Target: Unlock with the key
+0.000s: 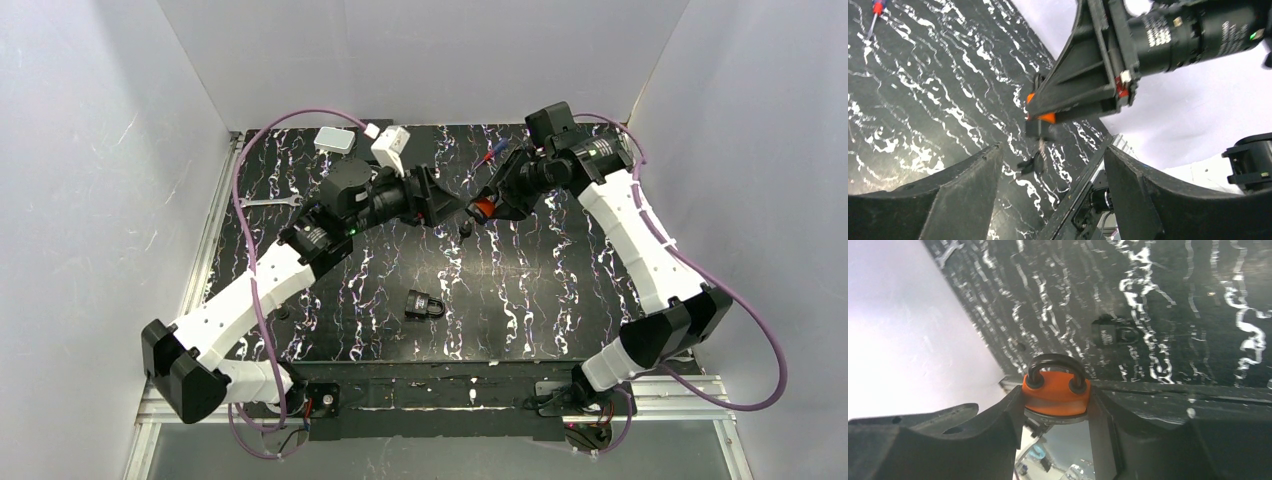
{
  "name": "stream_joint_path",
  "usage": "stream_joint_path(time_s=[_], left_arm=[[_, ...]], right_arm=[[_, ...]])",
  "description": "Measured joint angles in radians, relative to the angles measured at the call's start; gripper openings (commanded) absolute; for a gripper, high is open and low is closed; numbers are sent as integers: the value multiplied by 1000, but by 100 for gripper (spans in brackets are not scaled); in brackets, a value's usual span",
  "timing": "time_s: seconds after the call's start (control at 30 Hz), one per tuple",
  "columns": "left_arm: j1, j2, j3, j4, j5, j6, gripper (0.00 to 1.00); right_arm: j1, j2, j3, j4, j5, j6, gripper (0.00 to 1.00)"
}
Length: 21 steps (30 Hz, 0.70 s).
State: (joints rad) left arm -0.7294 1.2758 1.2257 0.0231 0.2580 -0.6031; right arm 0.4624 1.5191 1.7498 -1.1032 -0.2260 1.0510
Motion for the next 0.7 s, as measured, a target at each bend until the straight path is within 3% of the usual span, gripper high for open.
stream_joint_path(time_s=[0.17,0.5,0.7], left_arm=[[3,-37,-121,11,20,-10,38],[1,-16,-213,13,84,-96,33],[1,-21,-242,56,96,-175,37]], right_arm=[[0,68,74,-159,94,-28,1],[-22,60,-3,-136,60,3,1],[-41,11,-73,-89,29,47,1]])
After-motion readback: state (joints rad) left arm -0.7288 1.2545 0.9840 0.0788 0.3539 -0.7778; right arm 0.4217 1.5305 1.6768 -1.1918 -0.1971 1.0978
